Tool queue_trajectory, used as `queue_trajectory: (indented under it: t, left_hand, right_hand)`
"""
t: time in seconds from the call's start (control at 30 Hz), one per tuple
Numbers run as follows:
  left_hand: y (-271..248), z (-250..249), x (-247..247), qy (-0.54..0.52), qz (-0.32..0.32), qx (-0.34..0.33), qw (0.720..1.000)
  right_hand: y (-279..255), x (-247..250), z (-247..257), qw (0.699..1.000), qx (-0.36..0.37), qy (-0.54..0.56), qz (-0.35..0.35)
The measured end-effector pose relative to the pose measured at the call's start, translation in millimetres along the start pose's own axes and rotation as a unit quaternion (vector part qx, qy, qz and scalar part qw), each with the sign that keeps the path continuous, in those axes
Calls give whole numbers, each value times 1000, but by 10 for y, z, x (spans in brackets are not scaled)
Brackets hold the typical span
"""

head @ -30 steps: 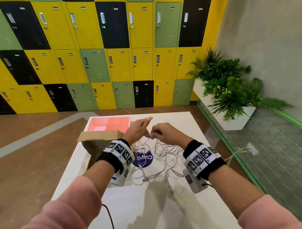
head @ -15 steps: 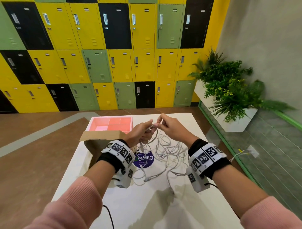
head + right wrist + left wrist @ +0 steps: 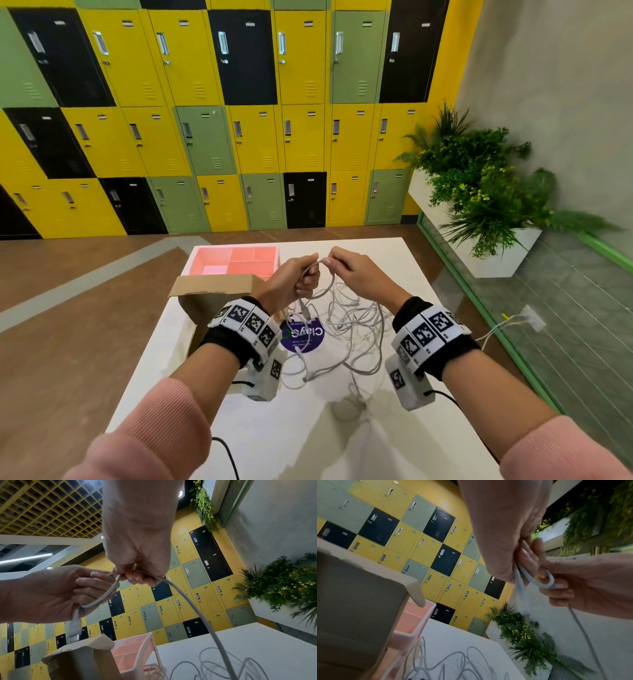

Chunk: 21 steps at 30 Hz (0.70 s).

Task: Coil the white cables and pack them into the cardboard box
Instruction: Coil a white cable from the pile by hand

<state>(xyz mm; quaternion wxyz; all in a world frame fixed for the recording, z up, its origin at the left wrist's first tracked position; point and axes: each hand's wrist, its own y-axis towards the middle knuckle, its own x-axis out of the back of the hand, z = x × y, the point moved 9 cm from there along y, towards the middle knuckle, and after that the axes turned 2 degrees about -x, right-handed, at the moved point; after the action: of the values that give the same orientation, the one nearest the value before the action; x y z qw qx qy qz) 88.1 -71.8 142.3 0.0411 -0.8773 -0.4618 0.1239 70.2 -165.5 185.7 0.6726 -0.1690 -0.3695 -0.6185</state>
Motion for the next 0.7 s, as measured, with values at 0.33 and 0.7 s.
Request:
queue_trajectory:
  t: [0.33, 0.7]
  left_hand:
    - [-47, -315, 103, -129, 25, -100, 986]
    - [-84, -346, -97, 43, 21, -154, 987]
  right_hand:
    - [-114, -193, -463, 979, -154, 130, 35]
    - [-350, -728, -218, 945, -188, -41, 265]
